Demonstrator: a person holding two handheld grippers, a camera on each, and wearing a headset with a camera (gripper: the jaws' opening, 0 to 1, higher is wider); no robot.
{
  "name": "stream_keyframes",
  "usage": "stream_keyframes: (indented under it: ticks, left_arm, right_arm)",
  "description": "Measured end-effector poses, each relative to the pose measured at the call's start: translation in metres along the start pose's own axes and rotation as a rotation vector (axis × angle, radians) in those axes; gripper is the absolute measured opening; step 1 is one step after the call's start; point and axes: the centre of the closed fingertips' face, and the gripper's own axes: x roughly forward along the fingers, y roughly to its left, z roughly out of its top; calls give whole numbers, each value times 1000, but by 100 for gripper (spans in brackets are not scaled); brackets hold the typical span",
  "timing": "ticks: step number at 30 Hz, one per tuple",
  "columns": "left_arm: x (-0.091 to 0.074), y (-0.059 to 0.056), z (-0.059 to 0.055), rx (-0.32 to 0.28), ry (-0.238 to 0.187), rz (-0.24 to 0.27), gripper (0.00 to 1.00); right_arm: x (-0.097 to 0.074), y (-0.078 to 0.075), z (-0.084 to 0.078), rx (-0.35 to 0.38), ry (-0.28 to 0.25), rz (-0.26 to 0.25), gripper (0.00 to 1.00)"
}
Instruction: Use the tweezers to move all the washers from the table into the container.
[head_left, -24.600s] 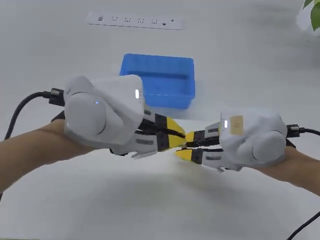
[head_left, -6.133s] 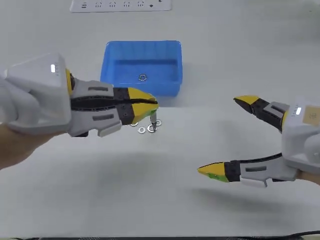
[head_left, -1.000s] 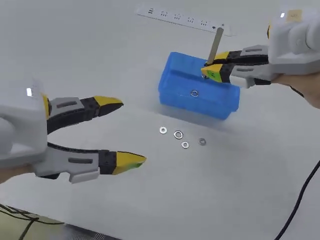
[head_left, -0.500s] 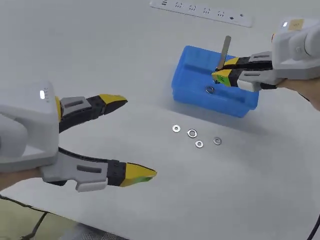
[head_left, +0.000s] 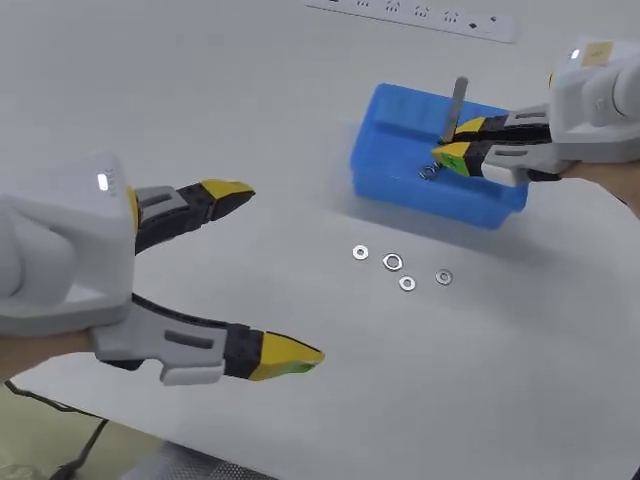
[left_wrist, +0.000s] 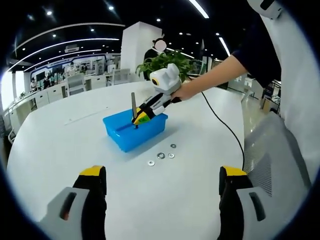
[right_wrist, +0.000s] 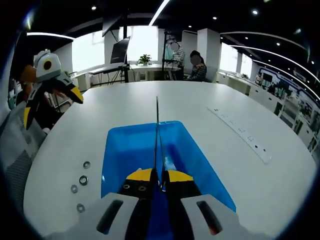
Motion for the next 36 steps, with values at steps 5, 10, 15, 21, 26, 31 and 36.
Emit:
stream_keyframes:
  ticks: [5,10,15,21,26,31,36]
  left_arm:
    - [-2,1,1,-1,-1,4,99]
    - [-3,-1,0,-4,8,0,99]
    - [-3,-4,0,-1,18,-7,99]
    - [-3,-5,0,-2,24,-7,99]
    - [-1,-7,2,-5,23,-10,99]
    - [3,-5,5,-2,19,-17,99]
    - [20,14,27,18,-19,-22,99]
  right_arm:
    - [1,3,1,-4,-8,-4,10]
    - [-1,6,2,-3,-9,0,10]
    - [-1,7,3,0,-15,0,11]
    - [-3,5,5,7,-32,-11,11]
    - [-6,4,11,17,-73,-22,8]
    - [-9,8,19,12,-110,-16,7]
    - [-11,14,26,-20,-122,5,6]
